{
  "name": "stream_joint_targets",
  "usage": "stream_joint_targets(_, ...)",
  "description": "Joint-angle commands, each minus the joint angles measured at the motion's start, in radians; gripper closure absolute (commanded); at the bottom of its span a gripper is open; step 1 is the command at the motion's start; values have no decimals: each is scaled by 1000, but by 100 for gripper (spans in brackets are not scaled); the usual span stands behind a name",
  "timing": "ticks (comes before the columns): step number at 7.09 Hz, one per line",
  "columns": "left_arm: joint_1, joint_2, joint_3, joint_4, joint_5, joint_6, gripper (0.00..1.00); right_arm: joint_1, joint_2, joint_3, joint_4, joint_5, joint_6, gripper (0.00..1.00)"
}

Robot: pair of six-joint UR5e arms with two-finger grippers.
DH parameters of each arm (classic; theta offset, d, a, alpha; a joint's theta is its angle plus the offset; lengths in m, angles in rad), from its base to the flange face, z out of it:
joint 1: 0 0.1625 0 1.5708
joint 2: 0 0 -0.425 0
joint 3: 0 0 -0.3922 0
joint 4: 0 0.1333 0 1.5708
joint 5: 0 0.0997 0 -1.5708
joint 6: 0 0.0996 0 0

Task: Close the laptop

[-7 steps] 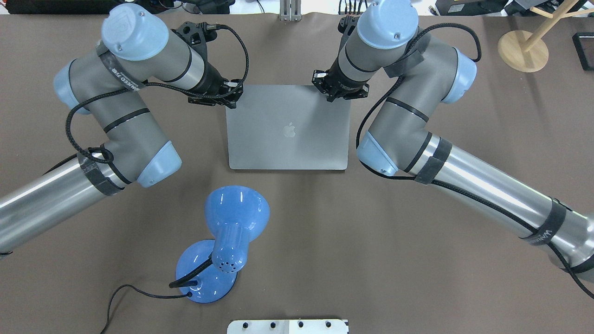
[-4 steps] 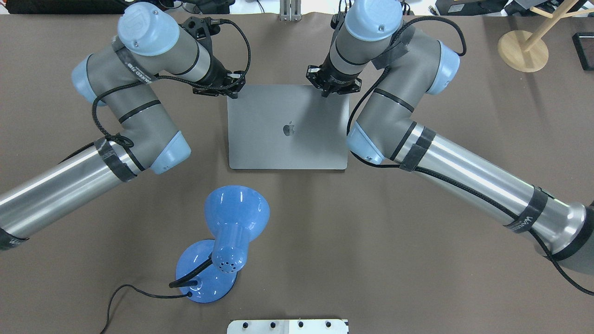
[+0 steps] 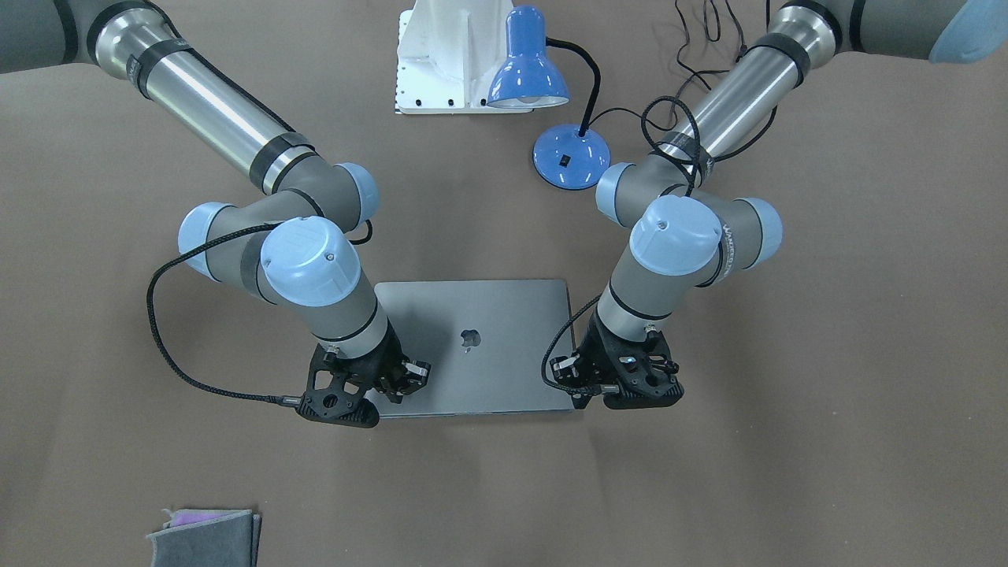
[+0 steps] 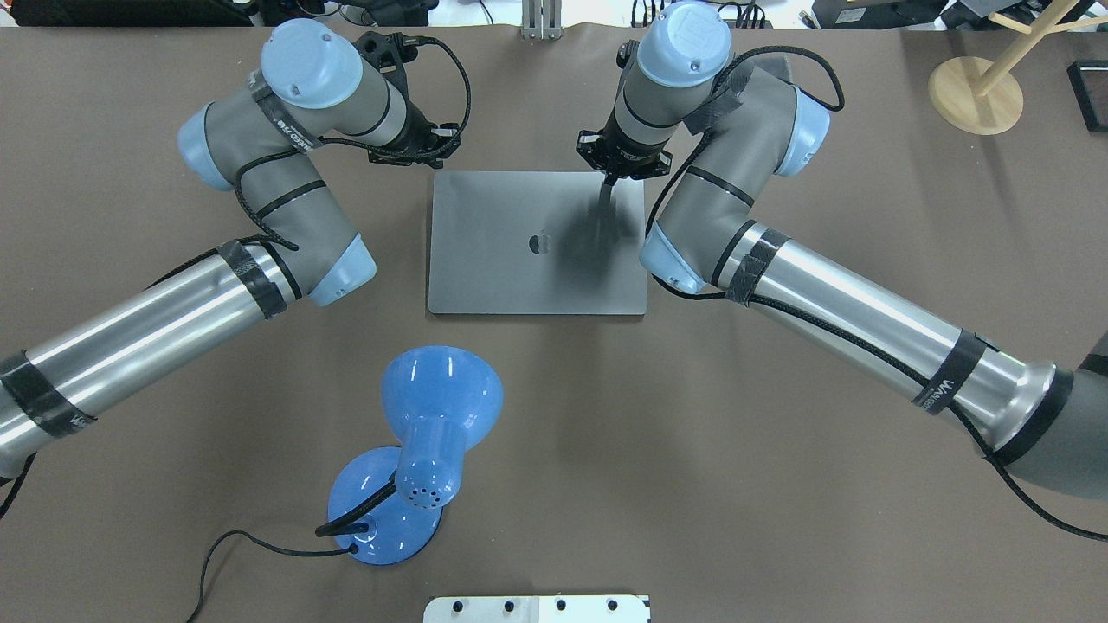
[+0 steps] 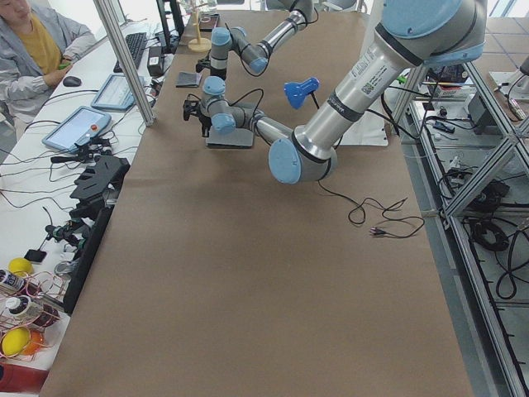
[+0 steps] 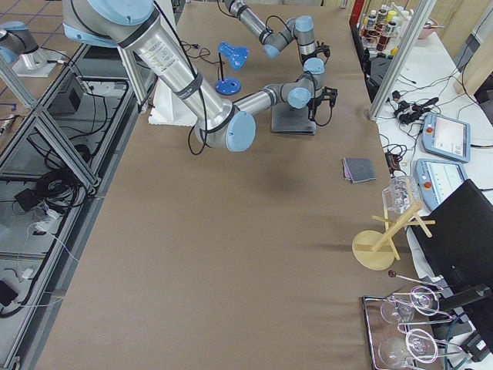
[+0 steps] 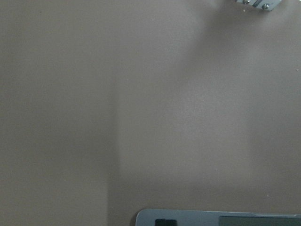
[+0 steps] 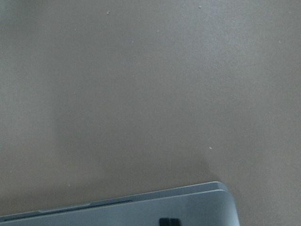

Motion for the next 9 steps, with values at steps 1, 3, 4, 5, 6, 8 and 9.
stream_joint_targets(1,0,-9,13,-1,0,0,100,24,13,-4,2,41,2,100)
stream_joint_targets(3,-39,15,-68,16,-37,0,100,134,-11,34,-8,189,-39,100)
stream_joint_targets(4,-81,98,-158,57,-130,9,26,202,-120,149,-9,260,-80,1)
stream_joint_targets(5,-148,190,-279,118,-226,125,2,274,-267,282,-11,293,-152,0)
stream_joint_targets(6,-217,300,-412,210,-285,259,2,381,-355,326,-17,390,-282,0)
stream_joint_targets(8,-299,534,-634,314,-316,493,2,559,-487,349,-15,536,-509,0)
stream_joint_targets(9,-357,628,-673,315,-345,593,2,601,-562,363,-15,543,-617,0)
